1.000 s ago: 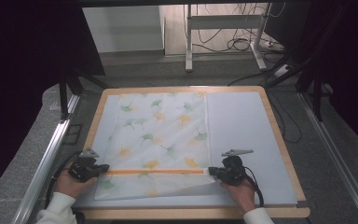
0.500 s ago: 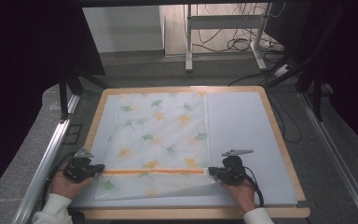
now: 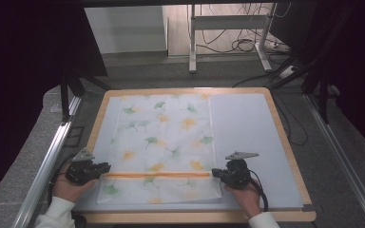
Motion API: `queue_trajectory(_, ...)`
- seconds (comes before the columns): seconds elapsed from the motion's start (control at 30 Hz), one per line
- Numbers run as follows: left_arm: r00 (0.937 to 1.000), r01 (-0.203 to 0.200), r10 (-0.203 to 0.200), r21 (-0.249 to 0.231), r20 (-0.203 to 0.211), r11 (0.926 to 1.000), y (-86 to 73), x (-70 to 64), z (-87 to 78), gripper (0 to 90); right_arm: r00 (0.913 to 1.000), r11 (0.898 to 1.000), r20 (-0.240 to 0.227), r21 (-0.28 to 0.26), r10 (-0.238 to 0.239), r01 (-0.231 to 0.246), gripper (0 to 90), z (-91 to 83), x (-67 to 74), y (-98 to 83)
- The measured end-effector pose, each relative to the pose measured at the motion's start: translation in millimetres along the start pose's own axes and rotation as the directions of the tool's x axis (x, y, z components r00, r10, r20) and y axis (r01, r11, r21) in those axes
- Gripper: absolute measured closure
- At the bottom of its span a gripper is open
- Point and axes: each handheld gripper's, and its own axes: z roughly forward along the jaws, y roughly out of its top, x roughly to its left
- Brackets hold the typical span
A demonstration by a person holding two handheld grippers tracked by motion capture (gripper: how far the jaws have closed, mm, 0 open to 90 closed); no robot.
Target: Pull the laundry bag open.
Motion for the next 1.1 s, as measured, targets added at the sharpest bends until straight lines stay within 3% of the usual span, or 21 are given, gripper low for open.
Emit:
queue_trajectory(0.07,0.9999,-0.007,0.007,-0.035,-0.01,0.9993,2.9,-3.3,-1.9,70.8,0.9998,1.0,-0.001,-0.022,-0.022,0.022,85.7,-3.5,1.3,1.0)
queue_trajectory(0.23,0.9996,-0.013,0.011,-0.083,-0.026,0.9964,9.1,-10.5,-1.9,60.3,0.9972,0.995,-0.001,-0.064,-0.075,0.075,68.0,-13.5,-0.1,2.0)
queue_trajectory(0.47,0.9977,-0.009,0.002,-0.104,-0.068,0.9946,21.1,-13.0,8.4,54.0,0.9938,0.987,0.076,-0.13,-0.081,0.091,49.1,-32.2,-20.5,-0.8)
queue_trajectory(0.6,0.9964,-0.006,-0.002,-0.093,-0.084,0.9956,25.2,-13.1,15.1,49.8,0.9909,0.985,0.105,-0.139,-0.085,0.099,45.6,-40.0,-34.9,-5.2)
queue_trajectory(0.73,0.9972,0.006,-0.013,-0.096,-0.074,0.9953,23.2,-9.8,14.3,47.8,0.9901,0.985,0.114,-0.142,-0.083,0.099,43.6,-43.2,-41.4,-7.6)
queue_trajectory(1.1,0.9981,-0.012,0.006,-0.096,-0.062,0.9953,23.3,-11.2,13.0,45.2,0.9869,0.985,0.12,-0.119,-0.107,0.122,39.3,-38.2,-36.1,-6.6)
